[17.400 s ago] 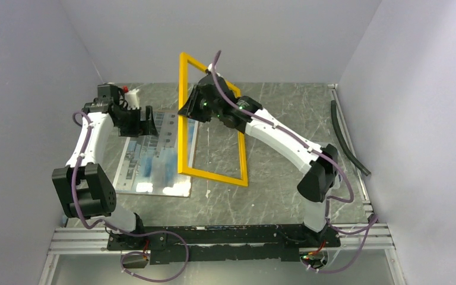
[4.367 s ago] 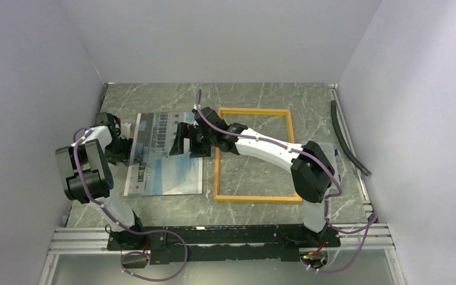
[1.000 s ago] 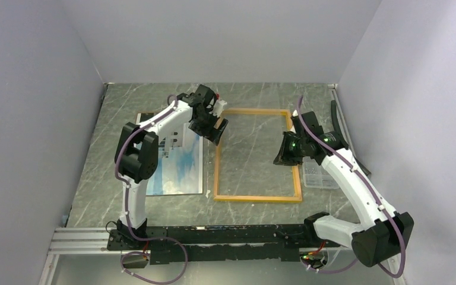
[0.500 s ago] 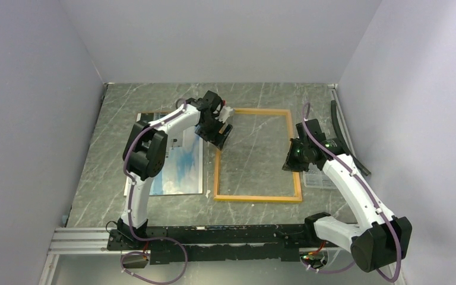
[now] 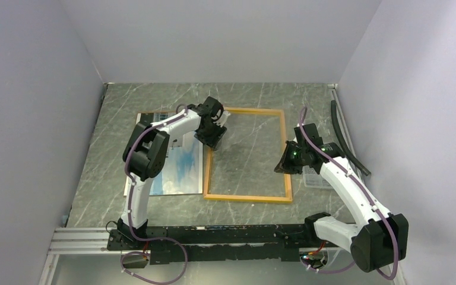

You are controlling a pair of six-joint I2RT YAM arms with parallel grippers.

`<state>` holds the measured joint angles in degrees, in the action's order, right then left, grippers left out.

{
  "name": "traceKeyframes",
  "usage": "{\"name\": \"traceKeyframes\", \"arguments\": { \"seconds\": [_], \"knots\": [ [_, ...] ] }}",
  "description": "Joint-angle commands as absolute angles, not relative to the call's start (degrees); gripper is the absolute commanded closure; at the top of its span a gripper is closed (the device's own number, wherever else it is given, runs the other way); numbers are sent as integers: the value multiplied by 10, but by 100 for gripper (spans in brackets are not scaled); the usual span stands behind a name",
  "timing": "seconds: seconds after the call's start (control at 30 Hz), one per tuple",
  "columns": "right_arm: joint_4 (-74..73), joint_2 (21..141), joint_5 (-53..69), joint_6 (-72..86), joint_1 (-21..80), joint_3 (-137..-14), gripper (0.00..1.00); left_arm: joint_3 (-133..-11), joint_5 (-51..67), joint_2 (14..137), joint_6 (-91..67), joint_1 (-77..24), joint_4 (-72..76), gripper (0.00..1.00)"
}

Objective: Put the photo into the frame
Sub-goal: Move the photo frame to the center of the board.

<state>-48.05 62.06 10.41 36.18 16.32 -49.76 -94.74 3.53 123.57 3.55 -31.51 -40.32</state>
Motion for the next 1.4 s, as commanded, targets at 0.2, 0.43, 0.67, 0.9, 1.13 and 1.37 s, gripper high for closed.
{"name": "traceKeyframes", "arguments": {
  "seconds": [0.2,0.43,0.67,0.9,1.13,1.37],
  "knots": [
    [-369,673,157,392,199,-499,100,-808,2,1177,47,-255,-397,43],
    [-327,706,117,439,277,-511,100,-790,-9,1142,59,-247,-397,40],
    [-344,667,81,455,279,-517,100,-852,39,1146,53,-247,-422,40],
    [-329,654,103,453,279,-526,100,-948,160,1094,46,-210,-501,37],
    [-350,683,147,416,282,-647,100,-999,171,1044,36,-119,-548,26],
    [-357,704,217,396,319,-781,100,-930,151,1011,34,-39,-536,23]
  ]
}}
